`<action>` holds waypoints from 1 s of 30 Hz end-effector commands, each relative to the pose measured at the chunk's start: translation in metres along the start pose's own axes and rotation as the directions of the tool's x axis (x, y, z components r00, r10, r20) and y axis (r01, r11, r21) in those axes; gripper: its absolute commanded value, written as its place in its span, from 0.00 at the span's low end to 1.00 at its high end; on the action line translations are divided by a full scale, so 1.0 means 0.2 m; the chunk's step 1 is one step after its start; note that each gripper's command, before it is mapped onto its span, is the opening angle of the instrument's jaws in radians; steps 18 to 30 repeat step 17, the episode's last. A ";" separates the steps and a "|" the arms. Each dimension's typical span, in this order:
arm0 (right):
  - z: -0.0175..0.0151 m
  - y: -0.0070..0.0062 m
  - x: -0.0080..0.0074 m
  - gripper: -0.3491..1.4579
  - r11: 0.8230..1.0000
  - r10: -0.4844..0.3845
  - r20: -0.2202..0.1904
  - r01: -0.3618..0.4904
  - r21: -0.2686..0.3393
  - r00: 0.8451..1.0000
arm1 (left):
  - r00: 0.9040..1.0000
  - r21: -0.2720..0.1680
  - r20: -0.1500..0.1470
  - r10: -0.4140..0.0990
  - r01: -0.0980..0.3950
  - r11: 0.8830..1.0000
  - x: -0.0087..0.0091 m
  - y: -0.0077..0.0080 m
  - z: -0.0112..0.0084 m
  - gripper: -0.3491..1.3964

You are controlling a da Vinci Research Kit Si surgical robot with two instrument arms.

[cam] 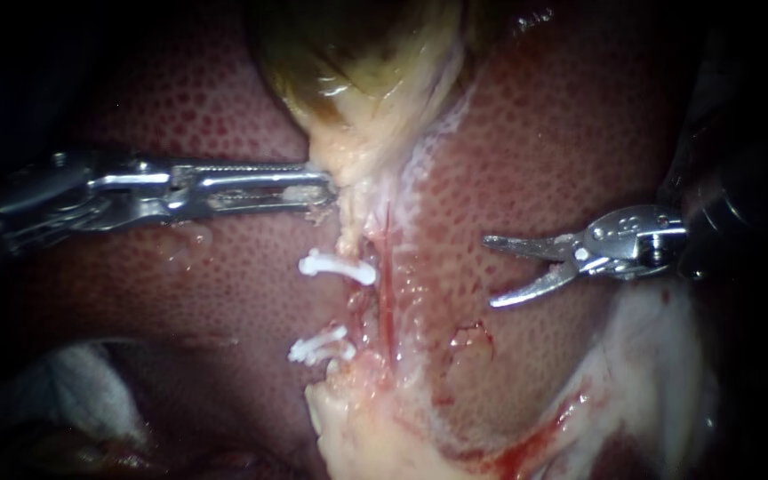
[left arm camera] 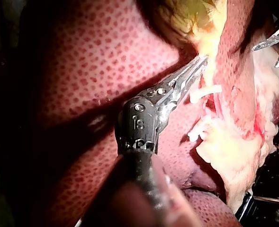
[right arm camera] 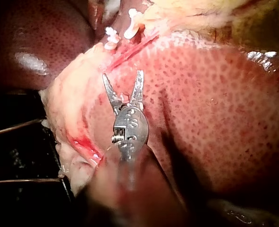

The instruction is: Go back from the cut left tube

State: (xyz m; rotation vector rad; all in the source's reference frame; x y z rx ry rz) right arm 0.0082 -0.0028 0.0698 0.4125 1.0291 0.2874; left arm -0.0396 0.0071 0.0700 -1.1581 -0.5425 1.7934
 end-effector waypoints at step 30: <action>0.000 0.000 0.001 0.98 1.000 0.000 -0.008 0.000 0.006 1.000 | 1.000 -0.006 0.008 0.005 -0.005 1.000 -0.002 0.000 0.002 0.00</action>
